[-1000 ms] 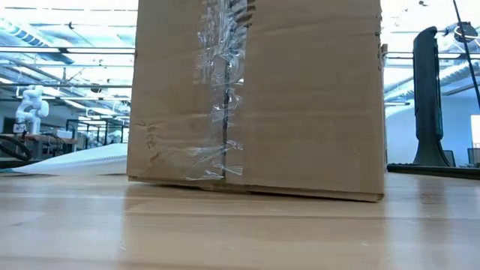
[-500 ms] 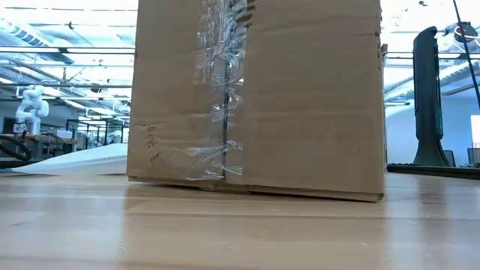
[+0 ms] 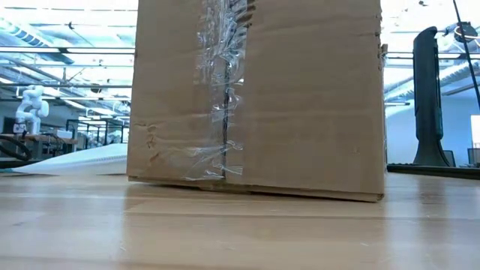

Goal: Unpack boxes
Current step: Break down box until it is fully flat

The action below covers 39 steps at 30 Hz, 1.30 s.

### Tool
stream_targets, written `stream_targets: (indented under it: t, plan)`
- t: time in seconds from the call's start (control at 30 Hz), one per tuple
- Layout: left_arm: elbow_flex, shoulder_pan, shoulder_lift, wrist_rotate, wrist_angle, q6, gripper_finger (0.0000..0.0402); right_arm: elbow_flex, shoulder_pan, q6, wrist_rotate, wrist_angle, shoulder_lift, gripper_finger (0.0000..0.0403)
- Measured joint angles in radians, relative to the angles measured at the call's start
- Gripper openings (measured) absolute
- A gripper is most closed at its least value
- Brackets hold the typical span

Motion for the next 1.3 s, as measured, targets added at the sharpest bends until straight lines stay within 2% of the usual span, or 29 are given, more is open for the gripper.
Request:
stream_targets:
  t: [0.07, 0.2, 0.33, 0.5, 0.73, 0.87, 1.0, 1.2, 1.3]
  plan:
    - [0.000, 0.008, 0.001, 0.076, 0.044, -0.018, 0.0061, 0.000, 0.024, -0.099, 0.086, 0.070, 0.023, 0.0226]
    - [0.000, 0.008, 0.019, 0.148, 0.113, 0.006, 0.0061, -0.001, 0.032, -0.197, 0.174, 0.137, 0.063, 0.0226]
    - [0.000, 0.009, 0.055, 0.173, 0.172, 0.027, 0.0061, -0.001, 0.029, -0.228, 0.194, 0.182, 0.092, 0.0226]
    - [0.000, 0.010, 0.106, 0.224, 0.249, 0.080, 0.0061, -0.001, 0.023, -0.347, 0.193, 0.310, 0.114, 0.0226]
    - [0.000, 0.008, 0.113, 0.288, 0.328, 0.111, 0.0061, -0.001, 0.024, -0.557, 0.175, 0.531, 0.115, 0.0226]
    - [0.000, 0.001, 0.113, 0.329, 0.379, 0.131, 0.0061, -0.001, 0.006, -0.642, 0.111, 0.623, 0.115, 0.0226]
    - [0.000, 0.001, 0.116, 0.339, 0.369, 0.122, 0.0061, -0.001, -0.020, -0.684, 0.096, 0.669, 0.115, 0.0226]
    - [0.000, 0.001, 0.120, 0.333, 0.359, 0.119, 0.0061, -0.001, -0.071, -0.686, -0.023, 0.692, 0.116, 0.0226]
    - [0.000, 0.001, 0.120, 0.322, 0.351, 0.120, 0.0061, -0.001, -0.088, -0.690, -0.041, 0.710, 0.123, 0.0217]
